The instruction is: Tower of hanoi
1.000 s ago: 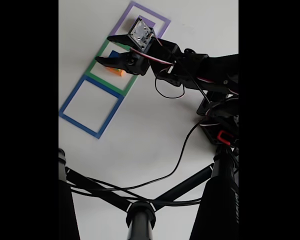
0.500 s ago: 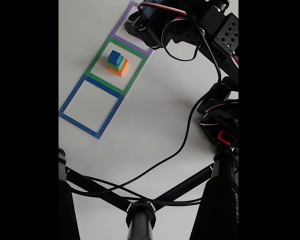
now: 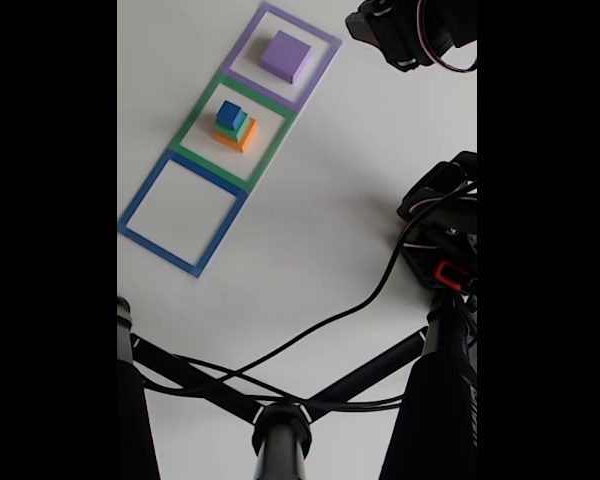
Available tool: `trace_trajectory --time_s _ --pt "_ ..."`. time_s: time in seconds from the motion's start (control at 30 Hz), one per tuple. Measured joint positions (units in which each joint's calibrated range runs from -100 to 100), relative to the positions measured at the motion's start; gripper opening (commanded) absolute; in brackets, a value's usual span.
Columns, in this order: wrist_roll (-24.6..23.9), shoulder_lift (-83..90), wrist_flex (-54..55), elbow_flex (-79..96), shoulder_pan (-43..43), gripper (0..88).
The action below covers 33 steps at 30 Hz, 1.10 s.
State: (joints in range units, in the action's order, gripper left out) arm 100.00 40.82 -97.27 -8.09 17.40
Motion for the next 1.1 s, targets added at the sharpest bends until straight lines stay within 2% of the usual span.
trace_trajectory --time_s 0.17,0.27,0.53,0.67,0.9,1.1 --pt "0.0 1.7 0.0 3.0 5.3 13.3" --pt "0.0 5.8 4.3 11.3 8.8 17.5" --pt "0.0 16.6 24.6 41.1 15.0 32.8" --pt "0.0 19.8 36.0 54.3 16.0 37.0" --pt "0.0 20.7 55.5 71.8 16.2 50.7" --pt "0.0 16.6 74.1 81.8 16.1 54.2"
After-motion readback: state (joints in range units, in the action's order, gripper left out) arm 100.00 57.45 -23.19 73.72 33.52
